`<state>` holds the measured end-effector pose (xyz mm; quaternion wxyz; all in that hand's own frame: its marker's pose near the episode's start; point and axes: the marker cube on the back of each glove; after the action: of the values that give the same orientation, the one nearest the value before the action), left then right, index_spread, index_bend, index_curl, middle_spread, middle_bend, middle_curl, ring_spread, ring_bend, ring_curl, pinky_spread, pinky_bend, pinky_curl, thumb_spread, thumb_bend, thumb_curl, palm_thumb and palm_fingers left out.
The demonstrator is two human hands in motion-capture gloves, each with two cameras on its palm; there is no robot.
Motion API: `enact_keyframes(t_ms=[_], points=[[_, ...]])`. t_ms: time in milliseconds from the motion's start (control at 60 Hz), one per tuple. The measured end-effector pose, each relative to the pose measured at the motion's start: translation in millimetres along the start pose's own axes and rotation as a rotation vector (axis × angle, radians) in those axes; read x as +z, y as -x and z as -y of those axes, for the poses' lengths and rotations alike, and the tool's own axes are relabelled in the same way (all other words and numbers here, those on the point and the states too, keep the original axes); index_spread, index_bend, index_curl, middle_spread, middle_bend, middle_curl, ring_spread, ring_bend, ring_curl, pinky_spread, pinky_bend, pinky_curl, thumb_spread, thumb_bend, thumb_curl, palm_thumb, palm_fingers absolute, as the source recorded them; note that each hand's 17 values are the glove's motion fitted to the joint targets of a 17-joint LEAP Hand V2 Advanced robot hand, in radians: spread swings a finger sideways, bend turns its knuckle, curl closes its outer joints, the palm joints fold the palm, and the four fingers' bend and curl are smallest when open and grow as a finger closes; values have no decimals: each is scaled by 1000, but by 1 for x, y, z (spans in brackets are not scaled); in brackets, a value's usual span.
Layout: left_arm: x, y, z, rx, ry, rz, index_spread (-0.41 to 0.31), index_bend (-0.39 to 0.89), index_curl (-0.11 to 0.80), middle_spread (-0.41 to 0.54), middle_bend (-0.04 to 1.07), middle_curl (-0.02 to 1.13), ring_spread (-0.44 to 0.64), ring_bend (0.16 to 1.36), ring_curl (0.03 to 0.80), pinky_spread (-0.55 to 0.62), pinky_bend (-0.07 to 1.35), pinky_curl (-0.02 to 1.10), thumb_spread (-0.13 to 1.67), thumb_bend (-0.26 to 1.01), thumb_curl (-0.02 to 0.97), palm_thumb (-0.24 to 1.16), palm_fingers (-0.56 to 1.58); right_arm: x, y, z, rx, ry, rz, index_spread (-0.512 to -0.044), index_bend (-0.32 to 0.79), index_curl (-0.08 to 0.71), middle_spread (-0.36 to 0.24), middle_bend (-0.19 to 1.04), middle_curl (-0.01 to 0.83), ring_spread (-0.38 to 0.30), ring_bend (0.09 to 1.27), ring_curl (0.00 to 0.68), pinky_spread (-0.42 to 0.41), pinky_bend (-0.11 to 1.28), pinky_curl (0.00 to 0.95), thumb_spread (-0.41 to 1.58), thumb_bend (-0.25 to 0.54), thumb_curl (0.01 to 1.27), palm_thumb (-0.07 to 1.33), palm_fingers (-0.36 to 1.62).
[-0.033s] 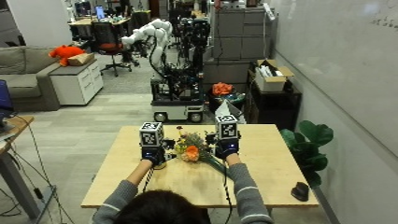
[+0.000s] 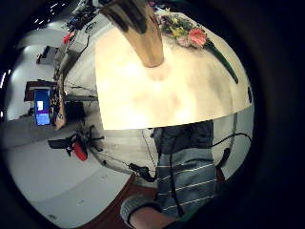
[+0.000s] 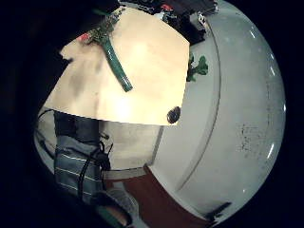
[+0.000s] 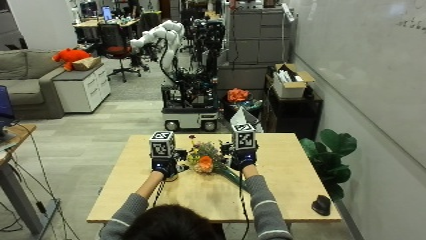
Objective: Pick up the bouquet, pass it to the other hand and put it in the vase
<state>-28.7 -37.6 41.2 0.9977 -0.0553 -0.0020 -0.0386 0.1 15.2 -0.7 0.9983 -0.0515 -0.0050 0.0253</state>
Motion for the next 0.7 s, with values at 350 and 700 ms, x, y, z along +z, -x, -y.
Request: enact_keyframes(t_ms=[350, 700], points=[[-2, -19, -1, 41, -44, 11, 7, 129, 129, 300, 215, 204, 346, 587, 208, 391, 435, 232, 1044, 8, 170, 205, 96, -1, -13, 10, -86, -112, 33, -402, 111, 80, -81, 215, 204, 20, 493, 212, 202, 660, 289, 1158, 145, 138, 365, 113], [17, -2, 22, 14, 8, -24, 7, 133, 193, 310, 217, 276, 365, 614, 235, 407, 447, 284, 1099, -20, 229, 206, 59, -20, -5, -6, -88, -118, 60, -403, 108, 125, -72, 219, 280, 21, 515, 252, 207, 653, 320, 1229, 52, 187, 393, 103]])
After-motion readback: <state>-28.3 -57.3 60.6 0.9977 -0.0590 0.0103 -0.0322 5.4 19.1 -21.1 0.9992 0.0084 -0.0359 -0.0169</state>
